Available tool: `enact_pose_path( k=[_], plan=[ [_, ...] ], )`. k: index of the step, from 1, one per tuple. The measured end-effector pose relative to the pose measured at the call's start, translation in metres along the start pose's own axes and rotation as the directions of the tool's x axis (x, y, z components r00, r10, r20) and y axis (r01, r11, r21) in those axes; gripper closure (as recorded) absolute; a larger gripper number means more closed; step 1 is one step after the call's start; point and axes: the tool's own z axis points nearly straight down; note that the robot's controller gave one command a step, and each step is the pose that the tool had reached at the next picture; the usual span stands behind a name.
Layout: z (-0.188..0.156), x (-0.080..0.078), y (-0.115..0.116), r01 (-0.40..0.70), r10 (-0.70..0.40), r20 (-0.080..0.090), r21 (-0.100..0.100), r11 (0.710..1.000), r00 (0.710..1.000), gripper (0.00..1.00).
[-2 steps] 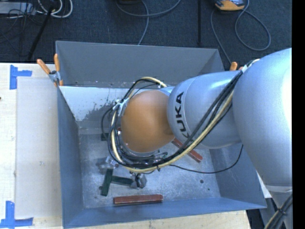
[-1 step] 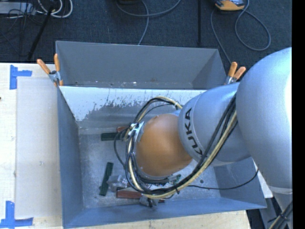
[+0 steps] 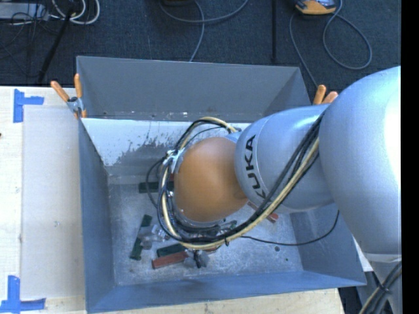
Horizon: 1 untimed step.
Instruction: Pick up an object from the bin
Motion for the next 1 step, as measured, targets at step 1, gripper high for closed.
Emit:
enact_pose_path(
  k=[1],
  plan=[
    [-0.0027, 0.0004, -0.0007, -0.003, 0.003, -0.001, 0.002, 1.000, 1.000, 1.00]
  ],
)
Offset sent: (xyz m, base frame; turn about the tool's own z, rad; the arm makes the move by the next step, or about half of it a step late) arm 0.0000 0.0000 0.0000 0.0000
